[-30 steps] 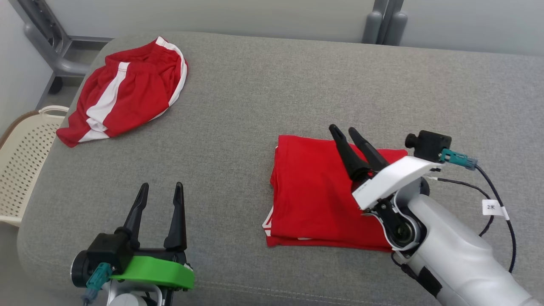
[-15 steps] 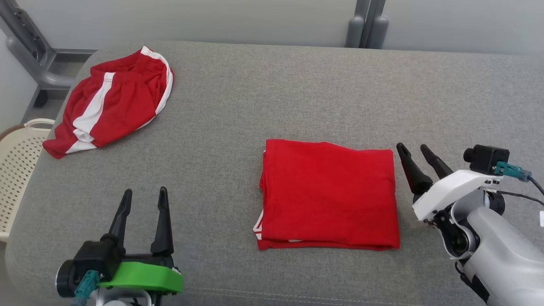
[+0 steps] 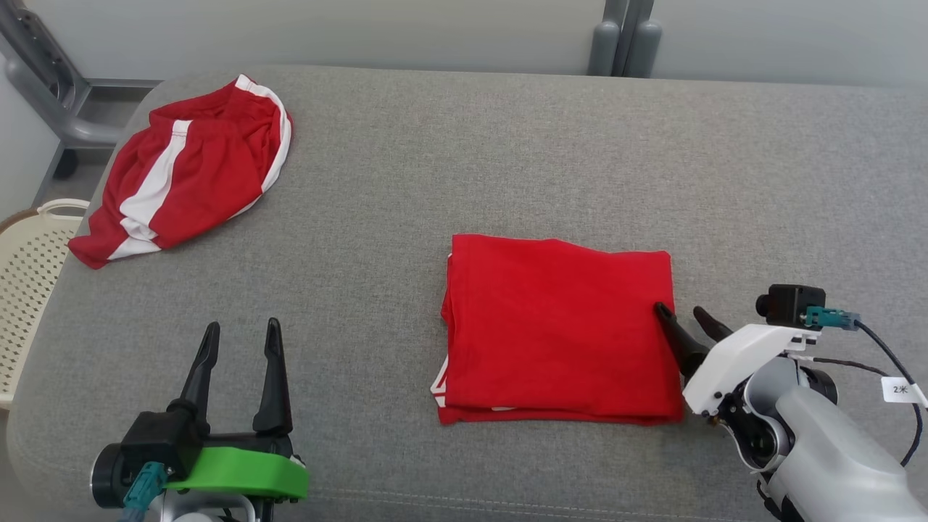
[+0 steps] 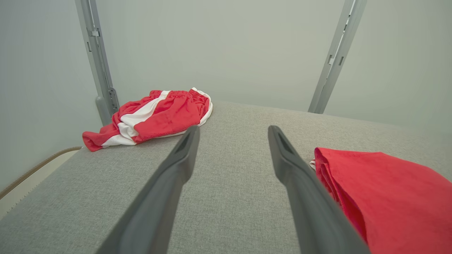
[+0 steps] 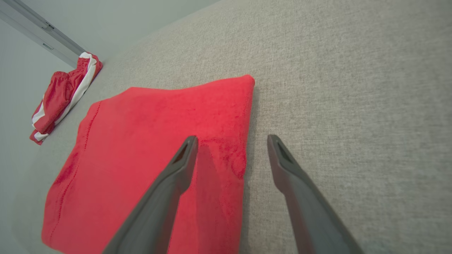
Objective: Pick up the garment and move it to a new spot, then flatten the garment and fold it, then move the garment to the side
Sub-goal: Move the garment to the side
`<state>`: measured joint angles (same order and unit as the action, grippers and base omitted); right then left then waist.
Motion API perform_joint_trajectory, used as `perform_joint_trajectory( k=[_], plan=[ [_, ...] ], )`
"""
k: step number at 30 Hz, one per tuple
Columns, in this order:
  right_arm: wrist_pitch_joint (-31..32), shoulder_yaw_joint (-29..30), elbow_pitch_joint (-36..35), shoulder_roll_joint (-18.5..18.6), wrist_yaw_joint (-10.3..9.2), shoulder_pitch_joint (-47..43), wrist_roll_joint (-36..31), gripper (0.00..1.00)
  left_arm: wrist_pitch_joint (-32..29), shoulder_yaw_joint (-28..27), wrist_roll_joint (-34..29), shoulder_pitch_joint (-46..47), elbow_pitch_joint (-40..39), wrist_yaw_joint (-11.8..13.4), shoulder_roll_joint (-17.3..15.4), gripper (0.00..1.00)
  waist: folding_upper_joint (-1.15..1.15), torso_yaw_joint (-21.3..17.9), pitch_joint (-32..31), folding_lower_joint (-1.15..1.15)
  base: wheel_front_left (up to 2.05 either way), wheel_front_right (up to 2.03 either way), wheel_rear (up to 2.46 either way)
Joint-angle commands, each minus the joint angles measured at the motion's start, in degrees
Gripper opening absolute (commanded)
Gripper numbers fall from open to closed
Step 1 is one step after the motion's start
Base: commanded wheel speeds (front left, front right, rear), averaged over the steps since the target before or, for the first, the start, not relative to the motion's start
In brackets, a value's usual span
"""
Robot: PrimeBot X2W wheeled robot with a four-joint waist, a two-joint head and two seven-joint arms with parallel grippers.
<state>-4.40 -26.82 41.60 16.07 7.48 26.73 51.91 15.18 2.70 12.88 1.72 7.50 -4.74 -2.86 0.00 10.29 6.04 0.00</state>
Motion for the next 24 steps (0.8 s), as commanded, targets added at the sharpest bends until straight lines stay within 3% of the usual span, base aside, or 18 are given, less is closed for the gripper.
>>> perform_joint_trajectory(
  k=[1,8,9,11,24],
  plan=[
    [0.4,0.2,0.5,-0.4,0.02,-0.9,-0.3,1.00,0.0,0.1,-0.1,0.0,-0.2,0.1,-0.1,1.00,0.00,0.2,0.2,0.00,0.00,0.00,0.00],
    [2.2,0.5,2.9,-2.8,0.02,-0.5,-0.7,0.98,0.0,0.3,0.2,1.1,0.1,-0.2,-0.1,1.00,0.00,1.0,1.4,0.00,0.00,0.00,0.00],
    [2.3,0.3,2.8,-3.0,0.02,-0.5,-0.7,0.47,0.0,0.3,0.2,1.2,0.1,-0.2,-0.1,1.00,0.00,1.1,1.5,0.00,0.00,0.00,0.00],
    [1.7,0.1,2.3,-3.3,0.02,-0.3,-0.5,0.00,0.0,0.2,0.2,1.2,0.1,-0.2,-0.1,1.00,0.00,1.1,1.6,0.00,0.00,0.00,0.00],
    [-0.2,0.3,1.3,-0.6,0.01,3.0,-1.2,0.00,0.0,-0.6,0.0,1.1,-0.1,0.0,-0.1,1.00,0.00,-0.4,1.7,0.00,0.00,0.00,0.00]
  ],
)
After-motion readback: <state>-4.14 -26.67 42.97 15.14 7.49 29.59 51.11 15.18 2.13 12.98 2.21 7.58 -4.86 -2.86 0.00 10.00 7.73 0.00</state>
